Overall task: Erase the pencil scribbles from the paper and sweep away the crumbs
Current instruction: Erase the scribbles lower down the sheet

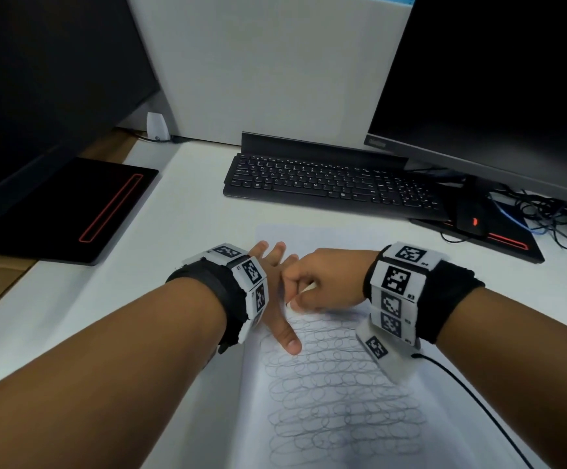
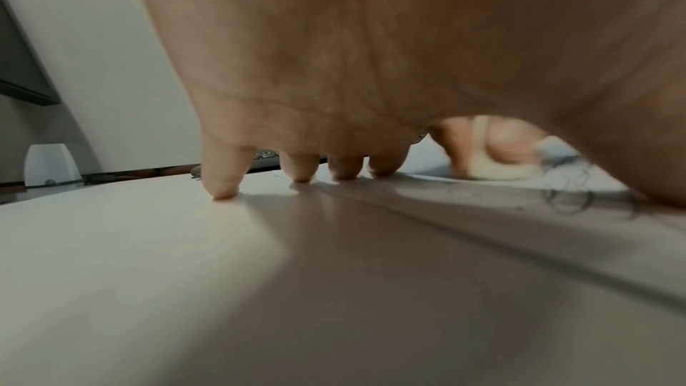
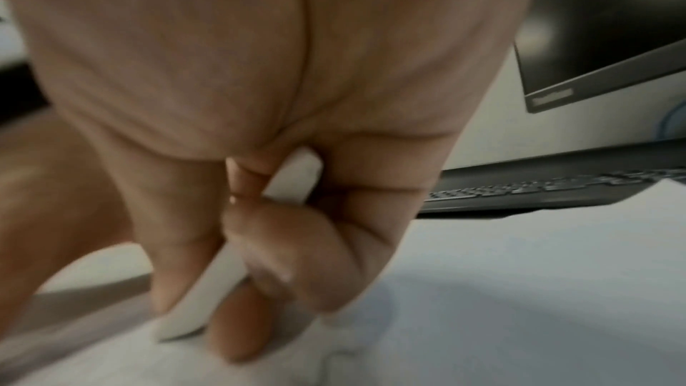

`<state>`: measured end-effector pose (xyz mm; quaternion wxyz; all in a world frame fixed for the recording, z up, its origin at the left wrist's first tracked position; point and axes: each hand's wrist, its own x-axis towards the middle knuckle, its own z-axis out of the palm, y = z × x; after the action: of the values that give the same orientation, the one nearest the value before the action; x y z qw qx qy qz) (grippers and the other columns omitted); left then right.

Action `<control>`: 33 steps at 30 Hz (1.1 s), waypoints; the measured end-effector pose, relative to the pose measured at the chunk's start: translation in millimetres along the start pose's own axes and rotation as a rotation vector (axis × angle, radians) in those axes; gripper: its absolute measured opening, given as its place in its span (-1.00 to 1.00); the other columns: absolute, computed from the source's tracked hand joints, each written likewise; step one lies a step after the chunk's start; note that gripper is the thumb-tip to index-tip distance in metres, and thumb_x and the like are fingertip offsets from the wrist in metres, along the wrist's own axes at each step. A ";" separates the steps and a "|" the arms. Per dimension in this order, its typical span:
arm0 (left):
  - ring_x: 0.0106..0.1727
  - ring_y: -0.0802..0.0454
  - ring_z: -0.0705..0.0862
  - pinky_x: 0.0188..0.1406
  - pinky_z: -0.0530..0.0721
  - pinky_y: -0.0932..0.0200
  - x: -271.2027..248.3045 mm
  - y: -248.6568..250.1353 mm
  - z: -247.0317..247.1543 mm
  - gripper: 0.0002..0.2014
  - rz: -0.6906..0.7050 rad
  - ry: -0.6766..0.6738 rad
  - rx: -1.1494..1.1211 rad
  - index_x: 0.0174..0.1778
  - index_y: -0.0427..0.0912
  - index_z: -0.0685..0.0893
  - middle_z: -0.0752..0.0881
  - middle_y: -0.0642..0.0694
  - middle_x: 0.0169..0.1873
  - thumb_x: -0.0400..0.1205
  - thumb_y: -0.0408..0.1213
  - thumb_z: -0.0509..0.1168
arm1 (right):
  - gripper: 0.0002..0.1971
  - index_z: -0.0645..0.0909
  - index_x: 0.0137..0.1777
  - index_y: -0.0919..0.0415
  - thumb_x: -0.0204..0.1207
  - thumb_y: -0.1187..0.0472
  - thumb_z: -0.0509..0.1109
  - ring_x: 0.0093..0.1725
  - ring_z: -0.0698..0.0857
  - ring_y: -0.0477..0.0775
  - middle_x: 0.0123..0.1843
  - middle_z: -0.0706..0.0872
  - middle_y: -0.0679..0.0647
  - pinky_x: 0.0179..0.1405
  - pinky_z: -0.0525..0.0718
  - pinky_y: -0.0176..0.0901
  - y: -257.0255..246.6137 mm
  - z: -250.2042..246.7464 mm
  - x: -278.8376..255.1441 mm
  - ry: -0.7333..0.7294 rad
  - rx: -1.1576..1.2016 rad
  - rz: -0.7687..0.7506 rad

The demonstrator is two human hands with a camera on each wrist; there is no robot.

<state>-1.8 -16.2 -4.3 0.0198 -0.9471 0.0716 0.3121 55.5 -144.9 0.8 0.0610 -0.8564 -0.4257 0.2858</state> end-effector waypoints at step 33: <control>0.67 -0.20 -0.41 0.57 -0.18 -0.44 9.7 -4.9 4.9 0.36 -0.050 0.018 -0.062 0.70 0.06 -0.34 -0.40 -0.08 0.68 0.27 0.38 0.51 | -0.95 0.60 -0.08 -0.10 0.62 0.07 0.38 -0.10 0.62 -0.27 -0.10 0.69 -0.24 0.02 0.54 -0.25 4.7 -1.2 -4.3 -0.034 -0.021 0.008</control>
<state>3.7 -12.2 -14.0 -0.0025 -0.9515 0.0384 0.3051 57.3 -151.0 2.1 0.0440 -0.8536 -0.4263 0.2960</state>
